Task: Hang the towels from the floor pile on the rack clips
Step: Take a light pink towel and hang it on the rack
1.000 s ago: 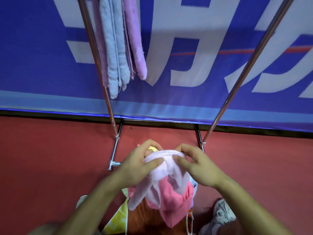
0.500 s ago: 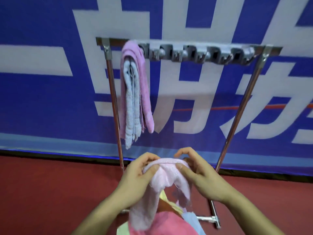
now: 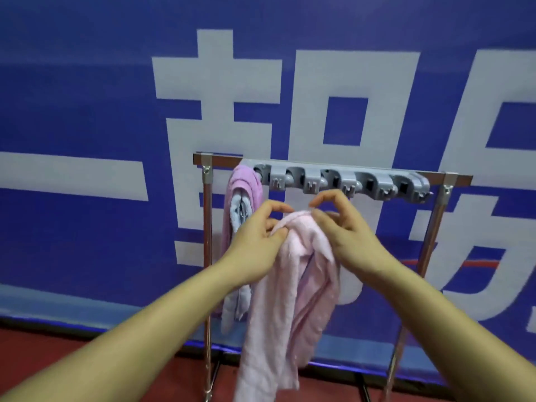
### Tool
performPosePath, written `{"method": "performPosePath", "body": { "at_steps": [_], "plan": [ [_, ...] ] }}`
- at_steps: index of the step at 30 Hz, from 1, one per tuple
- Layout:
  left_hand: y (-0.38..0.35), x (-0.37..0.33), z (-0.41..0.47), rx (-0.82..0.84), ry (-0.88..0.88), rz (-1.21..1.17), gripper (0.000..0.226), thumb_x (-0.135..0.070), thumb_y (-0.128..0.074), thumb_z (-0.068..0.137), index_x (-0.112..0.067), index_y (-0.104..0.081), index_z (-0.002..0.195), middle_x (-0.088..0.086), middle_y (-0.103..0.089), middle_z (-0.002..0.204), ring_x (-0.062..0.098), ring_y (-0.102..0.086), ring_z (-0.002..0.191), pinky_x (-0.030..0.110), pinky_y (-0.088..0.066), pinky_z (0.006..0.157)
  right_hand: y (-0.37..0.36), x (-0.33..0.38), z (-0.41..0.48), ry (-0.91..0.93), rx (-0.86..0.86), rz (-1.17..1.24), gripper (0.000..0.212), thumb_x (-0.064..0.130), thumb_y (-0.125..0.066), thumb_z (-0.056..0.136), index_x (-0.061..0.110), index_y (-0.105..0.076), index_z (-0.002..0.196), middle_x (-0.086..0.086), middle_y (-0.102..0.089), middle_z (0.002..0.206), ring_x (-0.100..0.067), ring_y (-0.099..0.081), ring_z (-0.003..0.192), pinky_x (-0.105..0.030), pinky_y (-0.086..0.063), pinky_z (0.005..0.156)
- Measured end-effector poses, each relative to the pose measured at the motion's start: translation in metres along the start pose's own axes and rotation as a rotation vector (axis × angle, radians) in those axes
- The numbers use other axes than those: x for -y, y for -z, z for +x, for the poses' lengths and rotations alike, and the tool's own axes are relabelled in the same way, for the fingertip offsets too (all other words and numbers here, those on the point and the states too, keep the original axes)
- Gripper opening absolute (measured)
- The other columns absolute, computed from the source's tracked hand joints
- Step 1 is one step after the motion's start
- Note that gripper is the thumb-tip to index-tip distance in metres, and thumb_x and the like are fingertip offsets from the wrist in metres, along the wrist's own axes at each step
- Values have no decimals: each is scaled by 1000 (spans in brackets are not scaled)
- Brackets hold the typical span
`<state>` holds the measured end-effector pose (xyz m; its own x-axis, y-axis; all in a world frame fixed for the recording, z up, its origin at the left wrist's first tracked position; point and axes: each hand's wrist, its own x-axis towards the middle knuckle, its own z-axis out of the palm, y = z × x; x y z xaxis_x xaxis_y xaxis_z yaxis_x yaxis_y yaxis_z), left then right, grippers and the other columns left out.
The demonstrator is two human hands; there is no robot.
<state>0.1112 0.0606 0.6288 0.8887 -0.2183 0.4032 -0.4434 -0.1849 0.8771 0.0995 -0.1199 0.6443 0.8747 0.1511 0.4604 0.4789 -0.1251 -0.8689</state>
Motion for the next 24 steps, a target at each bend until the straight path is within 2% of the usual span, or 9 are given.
{"method": "performPosePath", "body": {
  "at_steps": [2,4,8,13,15,16,18,21,24],
  "plan": [
    [3,-11,27,3,-14,40,30,-1,-48,101,-24,-57,119,14,-75,95,30,-64,78,36,-50,67,8,12,24,48,-59,-35,17,14,-48,106,27,-58,102,-28,-65,88,-27,-57,71,-42,-44,65],
    [4,-23,53,-7,-40,100,29,-3,-48,99,-27,-57,115,15,-75,99,29,-65,78,36,-48,67,14,23,47,68,-95,-54,18,16,-48,106,27,-60,99,-28,-68,94,-28,-61,73,-41,-47,67],
    [22,-46,103,-29,-58,262,31,-8,-46,98,-29,-54,120,15,-72,90,12,-51,56,27,-40,56,20,36,93,90,-116,-199,16,22,-46,102,29,-59,97,-32,-67,93,-27,-57,68,-40,-46,64],
    [54,-56,148,-1,36,409,35,-8,-43,95,-31,-53,120,8,-69,95,25,-64,78,40,-55,73,13,33,139,109,-111,-398,16,16,-42,101,22,-58,101,-8,-61,75,-19,-54,62,-32,-47,61],
    [58,-50,159,1,70,529,38,-11,-42,89,-37,-52,116,5,-71,98,28,-68,89,49,-57,87,7,24,151,87,-103,-549,16,18,-41,101,22,-57,102,-1,-61,80,-20,-58,72,-35,-48,69],
    [58,-44,163,-2,87,602,39,-13,-43,87,-38,-51,116,2,-70,100,29,-67,96,52,-52,95,3,20,155,69,-101,-648,16,19,-40,101,24,-55,101,1,-60,84,-24,-59,81,-39,-49,76],
    [52,-35,168,-23,109,739,38,-14,-47,88,-35,-52,119,-2,-67,108,26,-62,108,48,-42,104,-6,9,161,38,-77,-821,15,20,-39,98,27,-52,99,1,-60,90,-30,-60,92,-42,-47,85],
    [40,-25,172,-94,98,846,31,-20,-51,93,-34,-52,121,-6,-64,104,21,-56,104,35,-30,100,-10,-8,161,4,-58,-1042,13,23,-39,98,28,-48,105,-1,-57,89,-32,-53,88,-39,-36,83],
    [40,-19,176,-150,41,953,29,-24,-49,95,-35,-53,122,-9,-64,103,20,-56,111,41,-22,99,-10,-19,160,29,-77,-1191,14,27,-38,97,27,-46,109,0,-56,77,-33,-56,87,-45,-32,99]
  ]
}}
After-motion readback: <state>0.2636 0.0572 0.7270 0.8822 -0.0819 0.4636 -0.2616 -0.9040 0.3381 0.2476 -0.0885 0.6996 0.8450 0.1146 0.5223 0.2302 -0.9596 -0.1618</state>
